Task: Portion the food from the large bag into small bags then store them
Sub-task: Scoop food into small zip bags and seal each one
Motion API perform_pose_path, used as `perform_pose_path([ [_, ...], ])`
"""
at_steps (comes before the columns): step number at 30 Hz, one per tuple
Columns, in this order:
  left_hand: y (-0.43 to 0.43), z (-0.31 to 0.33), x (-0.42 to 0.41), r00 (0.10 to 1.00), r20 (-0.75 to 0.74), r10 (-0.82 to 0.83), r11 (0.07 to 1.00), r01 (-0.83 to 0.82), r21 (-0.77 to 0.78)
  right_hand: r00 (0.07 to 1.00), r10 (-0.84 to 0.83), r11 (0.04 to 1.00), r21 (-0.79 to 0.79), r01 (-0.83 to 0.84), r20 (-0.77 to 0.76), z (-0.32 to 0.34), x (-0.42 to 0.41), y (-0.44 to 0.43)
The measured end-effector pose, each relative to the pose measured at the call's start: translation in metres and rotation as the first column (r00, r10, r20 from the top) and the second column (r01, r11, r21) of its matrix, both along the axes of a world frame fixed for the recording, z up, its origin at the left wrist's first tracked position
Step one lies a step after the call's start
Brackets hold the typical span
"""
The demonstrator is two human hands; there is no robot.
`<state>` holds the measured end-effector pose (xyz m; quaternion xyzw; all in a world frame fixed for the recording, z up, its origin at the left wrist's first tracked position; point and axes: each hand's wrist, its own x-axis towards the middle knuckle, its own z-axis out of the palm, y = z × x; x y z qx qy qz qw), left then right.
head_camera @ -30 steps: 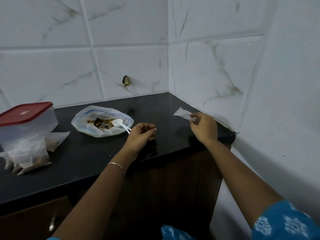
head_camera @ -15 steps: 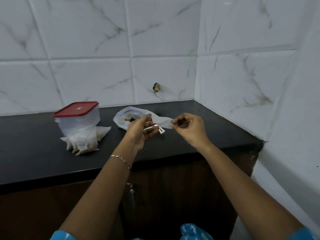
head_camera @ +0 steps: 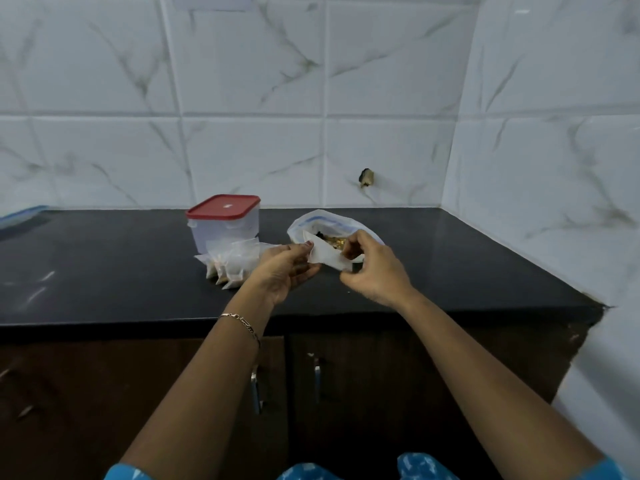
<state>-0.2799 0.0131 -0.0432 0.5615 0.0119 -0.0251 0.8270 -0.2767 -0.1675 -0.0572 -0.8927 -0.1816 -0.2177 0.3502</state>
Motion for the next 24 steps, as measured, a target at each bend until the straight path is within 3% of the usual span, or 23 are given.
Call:
perform_pose_path([
  [2, 0.003, -0.001, -0.001, 1.000, 0.029, 0.011, 1.000, -0.012, 0.023, 0.997, 0.040, 0.999, 0.003, -0.039, -0.068, 0.001, 0.000, 0.008],
  [11, 0.011, -0.004, -0.006, 0.992, 0.110, 0.060, 0.994, -0.070, 0.088, 0.941, 0.208, 0.890, 0.452, -0.069, -0.266, 0.006, 0.010, 0.042],
  [18, 0.004, -0.002, -0.008, 0.976, 0.193, 0.101, 0.953, -0.151, 0.262, 0.971, 0.136, 0.880, 0.475, -0.028, -0.195, 0.010, 0.016, 0.057],
  [22, 0.000, 0.001, -0.007, 0.963, 0.235, 0.136, 0.904, -0.217, 0.369, 0.974, 0.096, 0.932, 0.363, -0.015, -0.207, 0.015, 0.015, 0.056],
  [24, 0.000, 0.001, -0.004, 0.941, 0.283, 0.186, 0.830, -0.304, 0.467, 0.972, 0.061, 0.963, 0.271, 0.003, -0.226, 0.017, 0.016, 0.055],
])
